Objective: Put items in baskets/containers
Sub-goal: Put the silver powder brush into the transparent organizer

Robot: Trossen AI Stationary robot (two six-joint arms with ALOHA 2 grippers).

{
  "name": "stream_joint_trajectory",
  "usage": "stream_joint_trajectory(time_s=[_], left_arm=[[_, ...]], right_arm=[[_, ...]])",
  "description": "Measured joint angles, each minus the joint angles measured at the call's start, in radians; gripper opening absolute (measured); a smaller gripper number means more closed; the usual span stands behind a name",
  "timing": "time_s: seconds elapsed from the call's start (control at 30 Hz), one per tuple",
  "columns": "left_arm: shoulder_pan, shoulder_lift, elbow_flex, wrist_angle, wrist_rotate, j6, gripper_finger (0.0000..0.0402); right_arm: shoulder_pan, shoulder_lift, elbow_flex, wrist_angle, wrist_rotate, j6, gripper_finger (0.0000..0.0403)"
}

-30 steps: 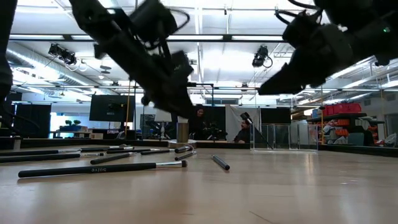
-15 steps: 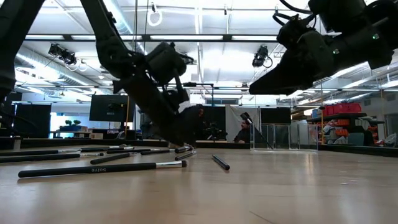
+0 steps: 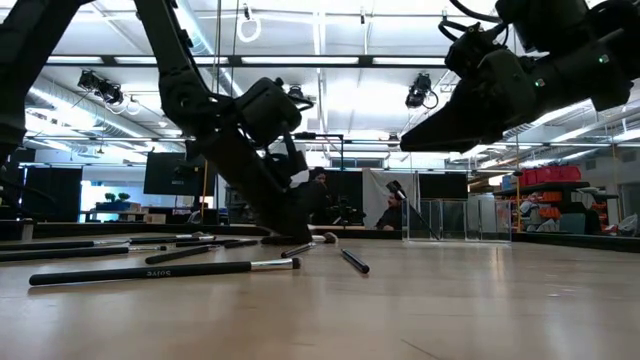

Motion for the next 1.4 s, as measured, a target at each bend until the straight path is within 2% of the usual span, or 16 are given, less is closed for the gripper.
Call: stream_joint_trajectory(time_s=[0.2, 0.33, 0.53, 0.7, 0.8, 0.97, 1.17, 1.4], left_arm=[[-0.002, -0.007, -0.002, 0.121, 0.087, 0.059, 0.0049], [-0.009, -0.048, -0.002, 0.207, 0.135, 0.091, 0.0049], [-0.074, -0.131, -0.001, 0.320, 0.207, 0.217, 0.0049], [-0.158, -0.133, -0.001, 0.476, 0.233, 0.339, 0.0049], [-0.203, -0.131, 0.000, 0.513, 0.190, 0.401, 0.0049], [-0.245, -0.130, 0.000, 0.549, 0.108, 0.466, 0.0049], [-0.253, -0.130, -0.001, 0.566, 0.095, 0.472, 0.0050], [-0.253, -0.130, -0.001, 0.572, 0.097, 0.473, 0.0050]], right_arm=[[0.000, -0.071, -0.001, -0.121, 0.000, 0.050, 0.0136], [0.000, -0.087, -0.049, -0.099, 0.000, 0.095, 0.0136], [0.000, -0.037, -0.176, 0.160, 0.036, 0.194, 0.0144], [0.000, 0.029, -0.224, 0.490, 0.052, 0.142, 0.0188], [0.001, 0.081, -0.202, 0.624, 0.052, 0.085, 0.0220], [0.001, 0.150, -0.119, 0.662, 0.059, 0.030, 0.0243], [0.002, 0.220, -0.026, 0.661, 0.104, -0.015, 0.0215], [0.007, 0.231, -0.017, 0.658, 0.111, -0.020, 0.0124]])
